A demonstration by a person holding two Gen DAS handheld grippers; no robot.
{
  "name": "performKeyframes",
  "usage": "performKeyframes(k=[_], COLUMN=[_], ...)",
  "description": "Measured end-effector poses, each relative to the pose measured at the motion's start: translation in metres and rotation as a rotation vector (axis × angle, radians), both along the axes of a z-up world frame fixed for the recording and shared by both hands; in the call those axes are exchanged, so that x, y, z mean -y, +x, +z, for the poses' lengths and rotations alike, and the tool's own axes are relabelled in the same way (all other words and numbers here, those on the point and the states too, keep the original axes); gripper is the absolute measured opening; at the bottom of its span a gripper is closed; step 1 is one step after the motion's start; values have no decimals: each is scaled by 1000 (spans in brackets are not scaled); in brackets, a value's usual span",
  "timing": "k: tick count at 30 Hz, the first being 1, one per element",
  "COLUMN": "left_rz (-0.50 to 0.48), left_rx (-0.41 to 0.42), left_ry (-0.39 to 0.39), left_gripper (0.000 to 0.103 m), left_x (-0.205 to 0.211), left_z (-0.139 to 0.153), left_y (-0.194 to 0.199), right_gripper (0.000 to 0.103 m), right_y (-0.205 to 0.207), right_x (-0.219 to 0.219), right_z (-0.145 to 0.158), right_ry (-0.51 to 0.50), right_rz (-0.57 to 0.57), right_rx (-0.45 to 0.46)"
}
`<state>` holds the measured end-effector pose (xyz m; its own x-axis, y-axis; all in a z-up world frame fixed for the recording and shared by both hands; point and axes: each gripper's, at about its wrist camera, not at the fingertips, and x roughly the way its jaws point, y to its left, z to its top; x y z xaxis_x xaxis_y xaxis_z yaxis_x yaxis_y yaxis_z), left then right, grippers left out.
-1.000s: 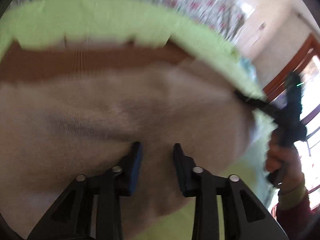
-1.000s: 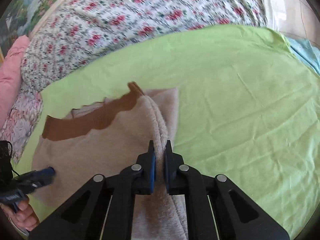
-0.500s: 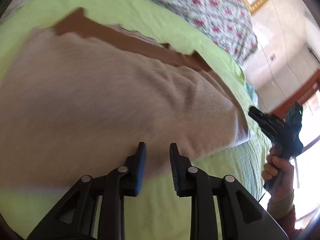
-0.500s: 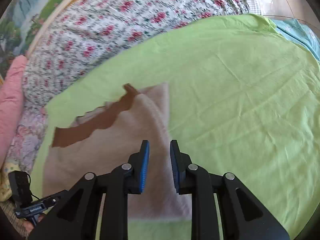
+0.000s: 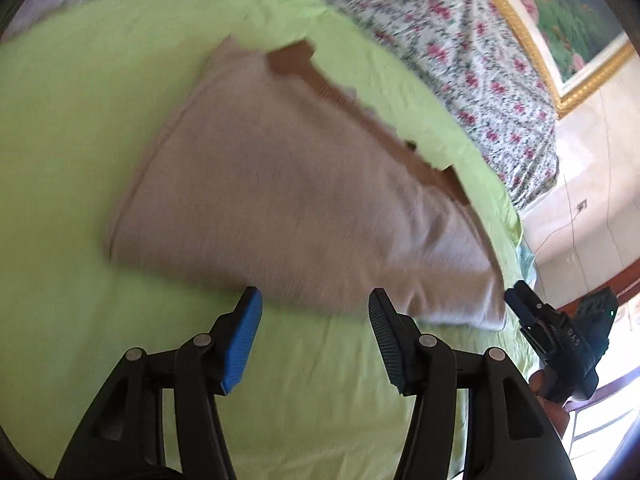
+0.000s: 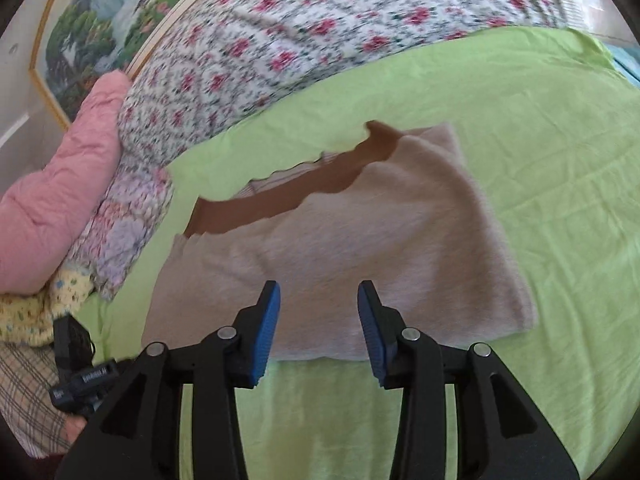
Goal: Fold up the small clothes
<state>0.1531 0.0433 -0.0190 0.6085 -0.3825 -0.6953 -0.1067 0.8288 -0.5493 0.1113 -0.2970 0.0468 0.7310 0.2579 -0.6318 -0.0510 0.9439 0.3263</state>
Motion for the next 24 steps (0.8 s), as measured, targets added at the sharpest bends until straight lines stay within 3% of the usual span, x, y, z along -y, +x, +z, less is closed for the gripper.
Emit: performKeyframes(k=[6, 10, 14, 15, 16, 19, 21, 22, 24], left_rz=[-120, -119, -67, -43, -25, 3, 37, 61, 69], left_rx=[82, 97, 39, 30, 32, 37, 34, 32, 27], left_ry=[88, 181, 263, 283, 283, 194, 220, 248, 225], left_gripper=[55, 54, 53, 51, 42, 24, 22, 20, 21], left_x=[17, 14, -10, -19, -31, -59, -66, -69, -76], left_z=[35, 40, 15, 9, 3, -6, -5, -5, -5], left_y=[59, 96, 118, 121, 123, 120, 121, 119, 114], right_gripper=[40, 34, 34, 34, 32, 27, 26, 26, 26], right_y=[60, 112, 170, 185, 197, 228, 245, 249, 248], right_x=[-44, -67, -85, -87, -85, -74, -65, -60, -54], right_z=[-1, -7, -43, -57, -63, -56, -59, -61, -56], right_ry=[-21, -60, -176, -216, -212, -208, -236, -195, -133], right_rz=[141, 225, 335, 336, 324, 221, 132, 107, 80], right_rx=[-47, -107, -297, -341, -330, -265, -246, -238, -211])
